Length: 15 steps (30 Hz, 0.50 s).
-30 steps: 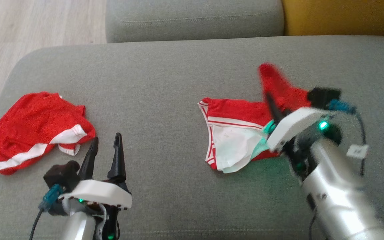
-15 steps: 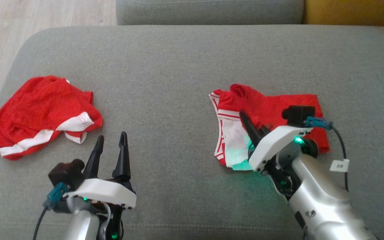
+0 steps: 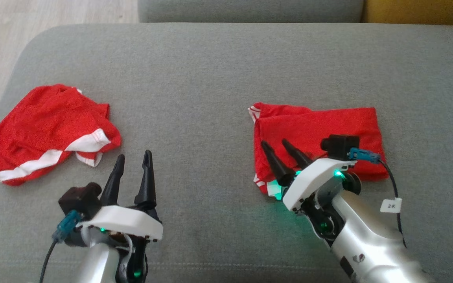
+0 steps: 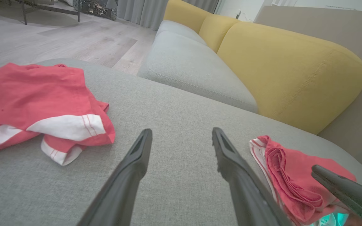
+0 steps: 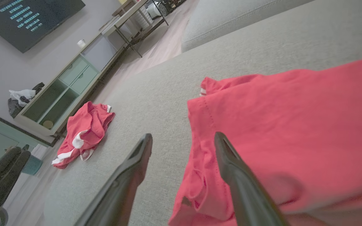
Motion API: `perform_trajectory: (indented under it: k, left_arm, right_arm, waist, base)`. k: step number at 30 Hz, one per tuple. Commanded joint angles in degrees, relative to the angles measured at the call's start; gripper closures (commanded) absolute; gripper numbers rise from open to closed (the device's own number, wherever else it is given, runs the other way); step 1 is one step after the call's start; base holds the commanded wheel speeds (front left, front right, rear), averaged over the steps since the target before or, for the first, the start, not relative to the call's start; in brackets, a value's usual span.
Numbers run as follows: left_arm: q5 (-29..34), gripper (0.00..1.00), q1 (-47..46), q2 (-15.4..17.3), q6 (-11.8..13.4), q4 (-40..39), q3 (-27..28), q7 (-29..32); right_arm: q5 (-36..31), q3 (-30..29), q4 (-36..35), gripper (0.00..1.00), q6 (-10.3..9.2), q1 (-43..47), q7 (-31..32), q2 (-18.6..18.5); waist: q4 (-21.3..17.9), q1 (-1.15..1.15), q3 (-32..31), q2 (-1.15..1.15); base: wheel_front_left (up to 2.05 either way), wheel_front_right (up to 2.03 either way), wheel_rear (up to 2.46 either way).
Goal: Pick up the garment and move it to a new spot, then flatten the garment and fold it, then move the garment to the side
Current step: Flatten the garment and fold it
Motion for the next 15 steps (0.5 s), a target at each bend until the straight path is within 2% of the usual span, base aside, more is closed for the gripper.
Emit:
perform_trajectory:
  k: [1, 6, 15]
  left_arm:
    - [-0.2, 0.00, -2.2, 0.4, 0.5, -1.6, 1.8, -0.7]
    - [0.0, 0.00, -1.9, 0.4, 0.5, -1.9, 2.2, -0.7]
    - [0.4, 0.00, -1.5, 0.4, 0.2, -3.2, 2.5, -0.7]
  right_arm:
    - [-0.2, 0.1, -1.0, 0.00, -0.05, -2.0, -1.5, 0.7]
    - [-6.3, -2.3, 1.1, 0.00, -0.05, -4.5, -4.7, -0.8]
    - [-21.0, -8.1, -0.1, 0.00, -0.05, -3.5, -11.7, -11.7]
  waist:
    - [-0.6, 0.00, -0.3, 0.00]
    - [-2.6, 0.00, -1.2, 0.00]
    - [-5.8, 0.00, -2.7, 0.00]
  base:
    - [0.00, 0.00, 0.00]
    - [0.00, 0.00, 0.00]
    - [0.00, 0.00, 0.00]
